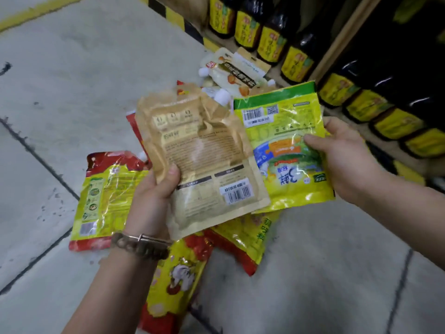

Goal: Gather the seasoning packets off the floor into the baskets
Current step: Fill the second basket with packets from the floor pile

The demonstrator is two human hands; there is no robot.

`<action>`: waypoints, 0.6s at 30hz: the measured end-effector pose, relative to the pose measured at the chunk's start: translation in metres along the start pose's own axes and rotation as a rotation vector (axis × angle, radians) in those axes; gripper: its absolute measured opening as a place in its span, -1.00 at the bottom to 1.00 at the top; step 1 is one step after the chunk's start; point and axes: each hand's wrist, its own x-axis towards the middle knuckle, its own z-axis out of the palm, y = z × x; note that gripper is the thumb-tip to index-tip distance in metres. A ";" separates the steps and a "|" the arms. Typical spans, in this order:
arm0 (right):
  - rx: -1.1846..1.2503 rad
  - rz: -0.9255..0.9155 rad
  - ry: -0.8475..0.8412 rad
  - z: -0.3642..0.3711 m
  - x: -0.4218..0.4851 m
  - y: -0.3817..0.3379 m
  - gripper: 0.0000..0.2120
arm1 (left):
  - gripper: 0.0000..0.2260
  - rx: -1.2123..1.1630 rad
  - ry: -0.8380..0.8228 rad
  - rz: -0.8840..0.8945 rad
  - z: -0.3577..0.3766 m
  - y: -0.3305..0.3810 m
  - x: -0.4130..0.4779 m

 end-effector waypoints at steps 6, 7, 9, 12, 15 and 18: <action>-0.024 -0.035 0.154 -0.115 -0.056 -0.059 -0.81 | -0.78 0.022 -0.207 0.022 0.110 0.015 -0.030; -0.035 -0.046 0.193 -0.135 -0.066 -0.070 -0.82 | -0.83 0.032 -0.246 0.029 0.131 0.020 -0.037; -0.056 -0.068 0.274 -0.180 -0.087 -0.093 -0.84 | -0.88 0.053 -0.339 0.034 0.175 0.028 -0.052; -0.094 -0.107 0.409 -0.252 -0.123 -0.124 -0.85 | -0.89 0.060 -0.522 -0.014 0.245 0.036 -0.082; -0.112 -0.153 0.525 -0.324 -0.163 -0.141 -0.82 | -0.92 0.094 -0.670 -0.047 0.318 0.035 -0.120; -0.096 -0.200 0.630 -0.395 -0.204 -0.147 -0.82 | -0.89 0.136 -0.754 -0.049 0.389 0.027 -0.162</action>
